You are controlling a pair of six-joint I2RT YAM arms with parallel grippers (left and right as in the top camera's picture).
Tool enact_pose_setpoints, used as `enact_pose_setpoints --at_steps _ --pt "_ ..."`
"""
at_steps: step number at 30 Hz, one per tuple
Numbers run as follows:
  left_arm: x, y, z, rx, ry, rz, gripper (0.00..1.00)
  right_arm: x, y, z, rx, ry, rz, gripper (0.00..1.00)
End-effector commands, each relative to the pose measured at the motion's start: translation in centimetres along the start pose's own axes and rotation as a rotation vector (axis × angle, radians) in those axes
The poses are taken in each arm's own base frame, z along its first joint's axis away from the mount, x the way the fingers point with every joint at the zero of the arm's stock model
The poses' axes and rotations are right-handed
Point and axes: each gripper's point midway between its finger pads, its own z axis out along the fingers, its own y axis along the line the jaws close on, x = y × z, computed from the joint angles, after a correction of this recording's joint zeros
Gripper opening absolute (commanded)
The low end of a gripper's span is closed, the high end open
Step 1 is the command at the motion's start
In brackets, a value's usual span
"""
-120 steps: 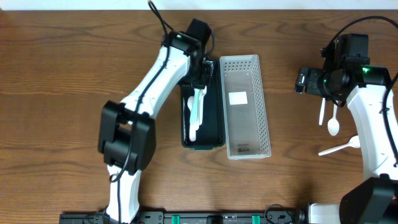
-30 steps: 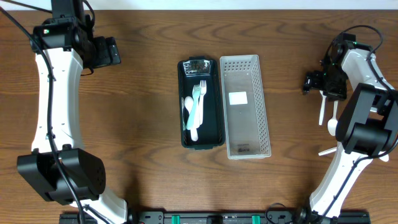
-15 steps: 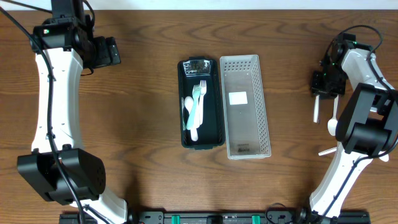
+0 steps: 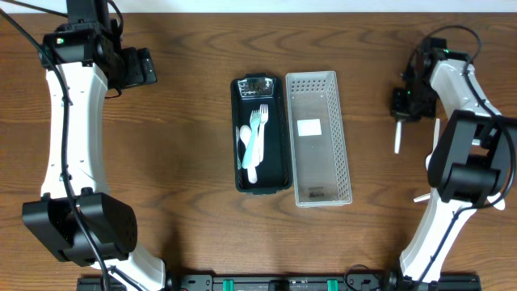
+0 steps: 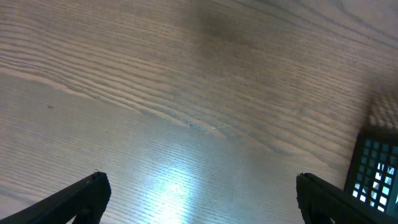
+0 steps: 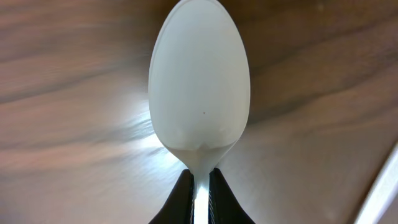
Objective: Pack container
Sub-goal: 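Grasp the white spoon with the right gripper, then carry the spoon with the right gripper into the white basket and release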
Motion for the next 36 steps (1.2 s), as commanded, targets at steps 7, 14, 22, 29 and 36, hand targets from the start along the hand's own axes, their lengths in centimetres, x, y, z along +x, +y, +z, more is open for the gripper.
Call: enact_pose_setpoints --at_steps 7,14,22,29,36 --pt "0.2 0.3 0.6 -0.016 0.017 0.008 0.98 -1.7 11.2 -17.1 -0.138 -0.414 -0.163 0.04" --pt "0.2 0.3 0.6 -0.016 0.017 0.008 0.98 1.5 17.1 -14.6 -0.168 -0.319 -0.209 0.04" --pt "0.2 0.3 0.6 -0.016 0.017 0.008 0.98 4.4 20.7 -6.9 -0.115 -0.131 -0.279 0.05" --pt "0.2 0.3 0.6 -0.016 0.018 0.008 0.98 5.0 21.9 -3.4 -0.094 -0.074 -0.310 0.19" --pt "0.2 0.3 0.6 -0.016 0.018 0.008 0.98 2.5 20.6 -8.8 -0.098 -0.177 -0.296 0.29"
